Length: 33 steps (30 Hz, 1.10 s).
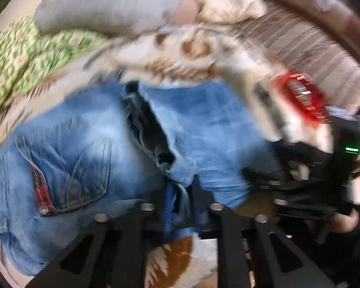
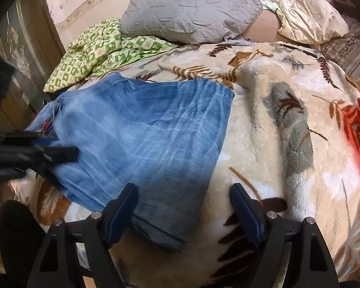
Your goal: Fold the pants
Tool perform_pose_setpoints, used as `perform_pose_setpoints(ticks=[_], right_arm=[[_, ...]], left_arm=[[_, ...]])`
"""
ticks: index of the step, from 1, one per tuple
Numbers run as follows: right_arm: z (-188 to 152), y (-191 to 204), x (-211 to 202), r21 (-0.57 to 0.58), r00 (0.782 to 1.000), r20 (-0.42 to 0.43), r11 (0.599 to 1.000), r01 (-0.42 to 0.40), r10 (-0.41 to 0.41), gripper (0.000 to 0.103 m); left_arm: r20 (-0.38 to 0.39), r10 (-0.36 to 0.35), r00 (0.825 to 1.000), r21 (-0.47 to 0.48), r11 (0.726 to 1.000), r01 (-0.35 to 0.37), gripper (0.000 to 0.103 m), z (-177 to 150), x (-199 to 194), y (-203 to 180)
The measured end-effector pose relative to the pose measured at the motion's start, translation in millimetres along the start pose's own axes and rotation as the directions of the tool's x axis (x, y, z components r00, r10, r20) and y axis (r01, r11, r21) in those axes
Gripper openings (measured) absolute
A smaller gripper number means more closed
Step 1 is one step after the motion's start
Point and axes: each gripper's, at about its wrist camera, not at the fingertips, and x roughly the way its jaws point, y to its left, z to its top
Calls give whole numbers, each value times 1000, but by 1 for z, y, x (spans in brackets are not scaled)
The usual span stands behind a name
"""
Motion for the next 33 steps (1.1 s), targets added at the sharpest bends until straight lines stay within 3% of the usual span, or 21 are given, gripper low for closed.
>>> perform_pose_setpoints(ticks=[2, 4, 7, 11, 13, 14, 16, 17, 22, 26, 30, 31, 32, 33], right_arm=[[0, -2, 0, 4, 1000, 1, 1000, -5, 5, 82], [0, -3, 1, 4, 1000, -3, 1000, -9, 9, 82], [-1, -2, 1, -7, 1000, -3, 1000, -1, 1, 81], [-1, -2, 1, -6, 1000, -1, 1000, -1, 1, 81], [-2, -2, 1, -8, 1000, 2, 1000, 2, -2, 81], [-2, -2, 0, -8, 1000, 6, 1000, 1, -1, 81], [-2, -3, -3, -1, 1000, 16, 1000, -8, 8, 82], [-2, -4, -7, 13, 1000, 21, 1000, -17, 17, 82], [13, -2, -25, -23, 996, 87, 1000, -19, 21, 83], [46, -4, -10, -77, 998, 61, 997, 16, -11, 83], [70, -18, 15, -26, 1000, 17, 1000, -4, 5, 81], [75, -21, 21, -17, 1000, 8, 1000, 2, -2, 78], [77, -22, 26, -12, 1000, 1, 1000, 6, -6, 68], [79, -24, 31, -7, 1000, -10, 1000, 3, -3, 60]], left_arm=[[-5, 29, 1000, 23, 999, -29, 13, -5, -1, -2], [-63, 81, 995, 30, 996, -79, 13, -14, 19, 9], [-52, 51, 997, -25, 998, -52, 15, -18, 25, 23], [-39, 77, 996, 4, 997, -77, 19, -19, 21, 17], [-23, 52, 998, -32, 998, -53, 34, -18, 10, 20], [-11, 41, 999, -56, 998, -42, 53, -16, 4, 22], [45, 53, 998, -103, 994, -48, 79, -9, -10, 27], [78, 71, 994, -118, 991, -61, 83, -3, -17, 32], [54, 86, 995, -206, 976, -73, 83, 33, -9, 53], [10, 58, 998, -276, 960, -53, 83, 58, 19, 63], [-39, 65, 997, -317, 946, -74, 82, 73, 48, 67], [-53, 69, 996, -314, 946, -83, 73, 74, 53, 66], [-70, 73, 995, -312, 946, -91, 64, 75, 60, 65], [-96, 71, 993, -305, 948, -97, 40, 75, 68, 65]])
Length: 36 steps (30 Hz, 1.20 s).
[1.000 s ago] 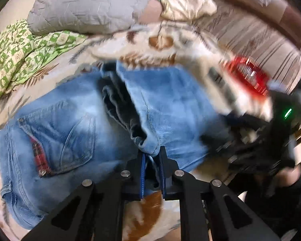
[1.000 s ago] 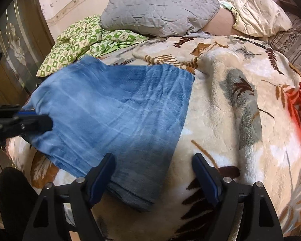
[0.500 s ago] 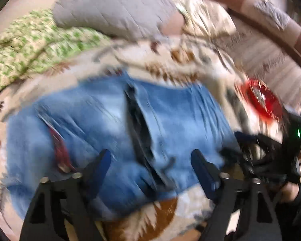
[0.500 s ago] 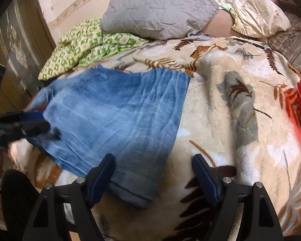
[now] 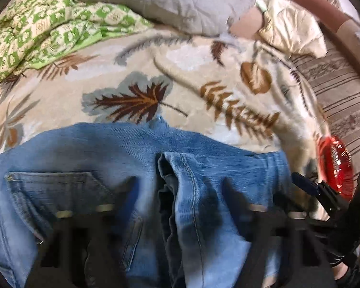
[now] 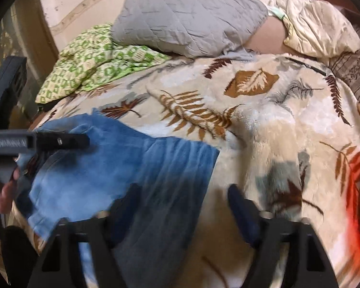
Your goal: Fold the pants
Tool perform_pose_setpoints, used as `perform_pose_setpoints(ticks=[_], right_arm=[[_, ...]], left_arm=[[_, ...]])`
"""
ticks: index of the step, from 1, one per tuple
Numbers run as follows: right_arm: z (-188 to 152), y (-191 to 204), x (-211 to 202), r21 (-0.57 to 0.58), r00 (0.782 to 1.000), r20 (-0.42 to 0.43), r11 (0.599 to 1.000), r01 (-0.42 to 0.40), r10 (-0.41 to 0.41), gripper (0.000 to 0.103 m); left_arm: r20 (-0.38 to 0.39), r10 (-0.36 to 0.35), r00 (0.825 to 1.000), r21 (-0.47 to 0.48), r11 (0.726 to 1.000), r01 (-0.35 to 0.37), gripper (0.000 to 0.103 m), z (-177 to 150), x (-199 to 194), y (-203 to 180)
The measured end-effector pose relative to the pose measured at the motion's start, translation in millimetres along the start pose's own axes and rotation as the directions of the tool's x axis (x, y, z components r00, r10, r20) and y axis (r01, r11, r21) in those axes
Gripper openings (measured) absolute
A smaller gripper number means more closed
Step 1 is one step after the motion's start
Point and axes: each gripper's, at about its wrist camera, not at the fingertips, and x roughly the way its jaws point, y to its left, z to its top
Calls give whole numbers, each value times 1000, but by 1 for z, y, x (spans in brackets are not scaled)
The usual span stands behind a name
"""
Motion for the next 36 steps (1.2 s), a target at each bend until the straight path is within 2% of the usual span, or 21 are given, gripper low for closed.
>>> perform_pose_setpoints(ticks=[1, 2, 4, 6, 8, 11, 15, 18, 19, 20, 21, 22, 23, 25, 31, 36], right_arm=[[1, -1, 4, 4, 1000, -10, 1000, -13, 13, 54], [1, 0, 8, 6, 999, -20, 999, -33, 33, 46], [-1, 5, 15, -15, 1000, -26, 1000, -2, 1, 42], [-4, 9, 15, -51, 999, -10, 998, 35, -35, 34], [-6, 8, 16, -59, 998, -8, 997, 54, -54, 33], [-8, 1, 19, -34, 999, -11, 998, 50, -50, 32], [-8, 6, 20, -57, 997, -6, 995, 76, -76, 32], [-8, 3, 19, -45, 998, 0, 997, 66, -66, 34], [-8, 2, 17, -39, 998, 10, 998, 55, -55, 35], [-8, 0, 16, -29, 999, 13, 999, 46, -45, 46], [-8, -2, 14, -9, 999, 9, 999, 32, -31, 74], [-8, -4, 12, 7, 1000, 4, 1000, 23, -23, 84], [-8, -5, 7, 25, 1000, 13, 1000, 15, -16, 89], [-11, -2, -9, 22, 998, 60, 1000, 7, -8, 89], [-16, 17, -50, -31, 994, 109, 999, 28, -24, 91], [-27, 39, -76, -62, 990, 136, 998, 33, -24, 94]], left_arm=[[-19, -8, 1000, 11, 1000, 8, 31, -1, 4, 0], [-24, 0, 1000, 29, 1000, 1, 30, -1, 8, -2], [-20, 25, 999, 96, 995, -23, 25, -3, 11, -8], [3, 25, 1000, 115, 993, -25, 22, -4, 5, -10], [33, 27, 999, 104, 994, -30, 20, -5, -3, -7], [12, 72, 997, 108, 991, -73, 20, -7, 10, -3], [18, 120, 993, 143, 982, -122, 22, -8, 21, -7], [24, 129, 991, 138, 982, -131, 30, -6, 20, -7], [29, 135, 990, 136, 981, -137, 40, -6, 20, -5], [37, 125, 991, 138, 982, -129, 48, -6, 19, -3], [39, 102, 994, 135, 985, -106, 55, -7, 17, -2], [33, 77, 997, 124, 989, -80, 76, -9, 13, -1], [43, 82, 996, 114, 990, -86, 90, -12, 8, -1], [103, 65, 993, 117, 990, -77, 92, -20, -8, -5], [216, 82, 973, 151, 982, -116, 101, -50, -62, -9], [243, 118, 963, 132, 979, -153, 101, -80, -89, 2]])
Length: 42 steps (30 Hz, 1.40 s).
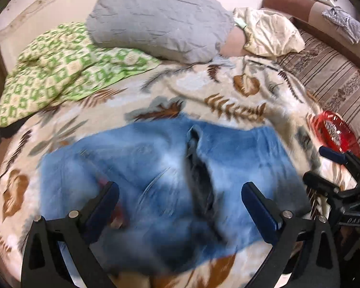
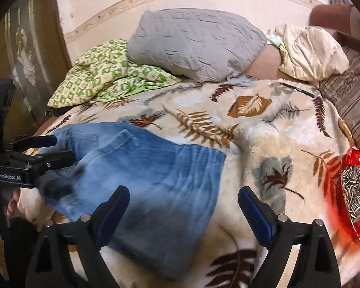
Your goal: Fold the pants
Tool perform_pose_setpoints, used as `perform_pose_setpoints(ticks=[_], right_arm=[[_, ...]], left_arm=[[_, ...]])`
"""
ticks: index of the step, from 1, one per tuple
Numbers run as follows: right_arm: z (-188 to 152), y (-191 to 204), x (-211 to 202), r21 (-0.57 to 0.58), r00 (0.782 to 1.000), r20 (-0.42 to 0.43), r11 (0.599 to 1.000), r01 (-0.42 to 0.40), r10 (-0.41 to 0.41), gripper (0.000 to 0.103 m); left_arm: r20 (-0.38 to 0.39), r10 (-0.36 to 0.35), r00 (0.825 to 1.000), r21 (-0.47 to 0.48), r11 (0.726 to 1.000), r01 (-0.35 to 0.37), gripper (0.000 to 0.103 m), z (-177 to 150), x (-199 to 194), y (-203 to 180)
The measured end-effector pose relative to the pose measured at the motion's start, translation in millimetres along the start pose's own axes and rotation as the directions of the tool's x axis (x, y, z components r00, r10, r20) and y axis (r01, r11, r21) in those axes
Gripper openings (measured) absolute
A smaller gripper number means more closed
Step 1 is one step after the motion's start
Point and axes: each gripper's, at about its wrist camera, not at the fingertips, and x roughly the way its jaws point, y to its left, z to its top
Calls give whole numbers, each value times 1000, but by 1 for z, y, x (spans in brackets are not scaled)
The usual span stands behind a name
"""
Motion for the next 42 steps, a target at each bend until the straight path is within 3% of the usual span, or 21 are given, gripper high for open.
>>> perform_pose_setpoints(ticks=[6, 14, 22, 29, 33, 38, 39, 42], right_arm=[[-14, 29, -14, -26, 1000, -16, 1000, -12, 12, 94], [-18, 70, -27, -110, 999, -9, 993, -53, 52, 94], [3, 106, -18, -170, 995, -4, 980, -98, 99, 94], [37, 166, 4, -290, 983, -32, 940, -180, 178, 94], [58, 196, 24, -339, 974, -77, 913, -226, 213, 94], [81, 205, 34, -361, 968, -104, 898, -252, 230, 94], [84, 206, 35, -359, 968, -107, 899, -252, 229, 94], [91, 202, 37, -355, 966, -116, 899, -258, 231, 94]], left_arm=[[5, 44, 999, -43, 998, -43, 101, -35, -29, 20], [5, 99, 995, -193, 976, -96, 102, -81, -55, 66], [-7, 112, 994, -300, 948, -109, 102, -105, -54, 99], [-44, 131, 990, -408, 903, -137, 101, -130, -45, 135], [-7, 83, 997, -406, 911, -78, 102, -137, -41, 140], [65, -34, 997, -400, 915, 57, 101, -132, -32, 139], [78, -67, 995, -416, 905, 94, 101, -130, -29, 141], [124, -183, 975, -519, 826, 221, 101, -128, -18, 153]])
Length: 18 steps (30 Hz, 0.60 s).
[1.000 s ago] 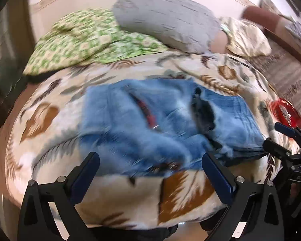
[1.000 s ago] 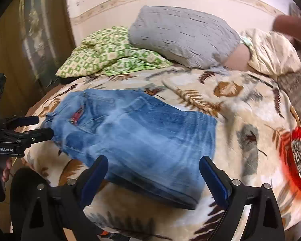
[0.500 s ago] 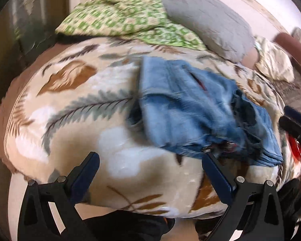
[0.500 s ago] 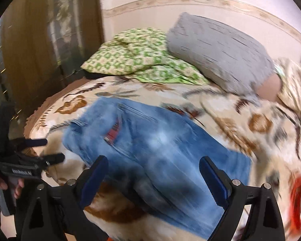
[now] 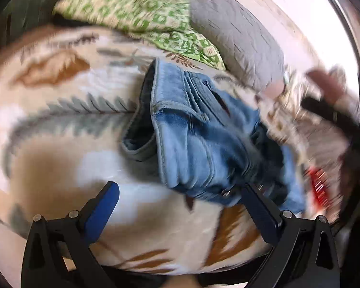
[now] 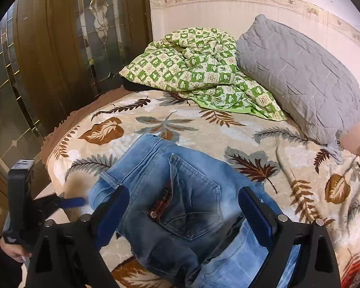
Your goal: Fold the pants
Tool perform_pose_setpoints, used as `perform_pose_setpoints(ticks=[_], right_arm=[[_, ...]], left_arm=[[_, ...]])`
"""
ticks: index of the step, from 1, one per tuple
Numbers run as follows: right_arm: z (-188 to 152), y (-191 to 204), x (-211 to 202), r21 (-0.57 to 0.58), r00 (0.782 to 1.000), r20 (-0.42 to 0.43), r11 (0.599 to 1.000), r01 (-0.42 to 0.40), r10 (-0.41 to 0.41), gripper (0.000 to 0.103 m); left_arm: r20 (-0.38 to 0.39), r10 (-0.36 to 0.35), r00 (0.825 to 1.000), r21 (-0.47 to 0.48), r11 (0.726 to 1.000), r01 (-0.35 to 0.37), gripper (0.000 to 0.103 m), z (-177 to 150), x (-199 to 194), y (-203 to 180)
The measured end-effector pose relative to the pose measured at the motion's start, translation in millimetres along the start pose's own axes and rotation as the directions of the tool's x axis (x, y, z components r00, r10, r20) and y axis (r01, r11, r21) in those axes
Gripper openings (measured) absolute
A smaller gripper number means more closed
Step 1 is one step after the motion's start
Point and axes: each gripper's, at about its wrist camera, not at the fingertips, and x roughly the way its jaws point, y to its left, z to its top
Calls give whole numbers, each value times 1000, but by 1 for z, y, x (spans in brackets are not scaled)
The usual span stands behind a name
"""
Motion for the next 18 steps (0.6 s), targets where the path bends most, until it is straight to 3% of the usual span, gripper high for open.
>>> perform_pose_setpoints(ticks=[2, 8, 11, 12, 13, 14, 18], right_arm=[[0, -3, 0, 1, 1000, -8, 1000, -1, 1, 94], [-4, -10, 0, 17, 1000, -16, 1000, -2, 2, 94], [-8, -11, 0, 21, 1000, -20, 1000, -2, 3, 94], [-8, -11, 1, 21, 1000, -24, 1000, -3, 4, 94], [-9, -10, 2, 19, 1000, -27, 1000, -2, 3, 94], [-9, -10, 2, 17, 1000, -28, 1000, -2, 2, 94], [-7, -8, 3, 15, 1000, -29, 1000, -11, 12, 94]], left_arm=[[-5, -54, 999, -79, 995, 53, 101, 5, 6, 8], [4, -63, 998, -205, 977, 62, 101, 18, 25, 17], [23, -34, 999, -228, 973, 38, 100, 23, 31, 17], [31, -20, 999, -227, 974, 26, 94, 24, 32, 14], [31, -5, 1000, -217, 976, 11, 65, 25, 32, 12], [19, 41, 999, -208, 977, -36, 48, 26, 32, 12], [23, 18, 1000, -221, 975, -13, 40, 23, 30, 21]])
